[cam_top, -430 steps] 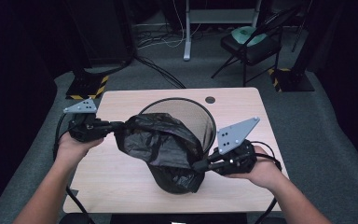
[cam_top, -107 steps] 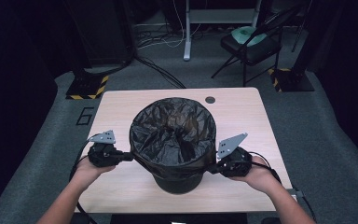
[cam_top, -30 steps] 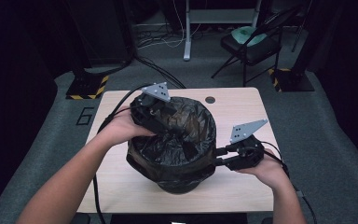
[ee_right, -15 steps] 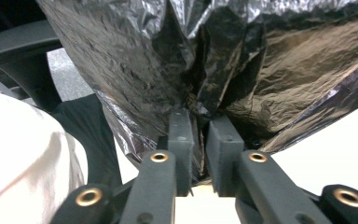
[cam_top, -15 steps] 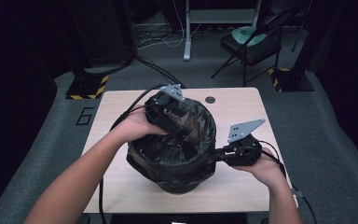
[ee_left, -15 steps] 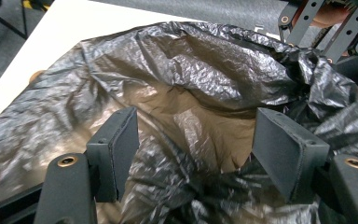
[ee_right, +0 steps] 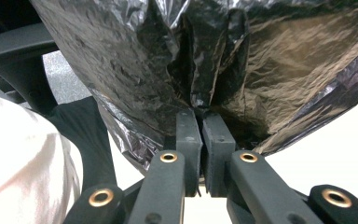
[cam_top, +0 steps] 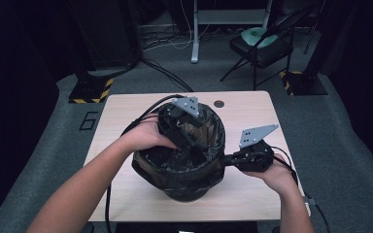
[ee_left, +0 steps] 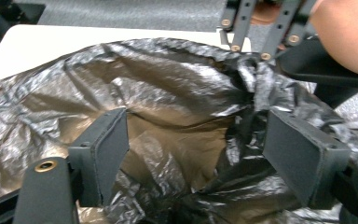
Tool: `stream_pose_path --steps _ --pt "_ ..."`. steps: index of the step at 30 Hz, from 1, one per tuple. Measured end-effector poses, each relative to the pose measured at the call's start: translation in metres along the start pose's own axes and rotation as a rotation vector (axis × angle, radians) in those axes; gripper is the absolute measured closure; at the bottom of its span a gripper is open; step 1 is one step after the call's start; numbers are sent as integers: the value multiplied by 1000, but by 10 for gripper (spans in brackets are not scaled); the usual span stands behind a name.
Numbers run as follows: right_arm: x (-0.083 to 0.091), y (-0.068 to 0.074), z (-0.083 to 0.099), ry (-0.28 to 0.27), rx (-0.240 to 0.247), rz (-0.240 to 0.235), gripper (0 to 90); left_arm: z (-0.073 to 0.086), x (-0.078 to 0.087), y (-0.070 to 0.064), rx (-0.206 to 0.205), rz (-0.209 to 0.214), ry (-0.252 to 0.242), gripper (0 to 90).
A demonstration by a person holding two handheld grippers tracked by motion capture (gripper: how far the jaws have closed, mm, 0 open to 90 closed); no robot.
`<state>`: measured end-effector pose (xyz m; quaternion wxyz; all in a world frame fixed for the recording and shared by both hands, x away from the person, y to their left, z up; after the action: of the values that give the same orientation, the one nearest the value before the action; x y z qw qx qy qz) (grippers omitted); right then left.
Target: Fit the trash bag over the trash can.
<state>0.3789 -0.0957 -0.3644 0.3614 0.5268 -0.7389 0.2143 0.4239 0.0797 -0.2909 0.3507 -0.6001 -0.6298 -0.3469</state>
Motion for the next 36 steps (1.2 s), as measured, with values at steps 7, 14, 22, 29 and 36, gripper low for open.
stream_pose_path --steps 7,14,22,29,36 --pt "1 1 -1 -4 -6 4 863 -4 -23 6 33 19 69 222" --pt "1 -1 1 -7 -1 3 867 -4 -43 25 86 36 112 210" --pt "-3 -1 2 0 1 -8 893 1 -63 32 109 43 180 216" --pt "-9 -4 4 12 -1 -21 895 10 -68 42 167 23 244 238" --pt "-12 -3 5 32 2 -19 896 16 -74 47 199 6 300 238"
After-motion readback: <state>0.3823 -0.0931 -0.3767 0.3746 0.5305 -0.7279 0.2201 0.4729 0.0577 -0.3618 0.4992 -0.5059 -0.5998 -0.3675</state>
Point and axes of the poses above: each handheld gripper's, and its own axes: x roughly backward along the jaws, z roughly out of its underside, y roughly to its left, the point moved 5 cm from there along -x, roughly forward along the jaws, and after that the axes turned 12 degrees about y, right-handed, at the moved point
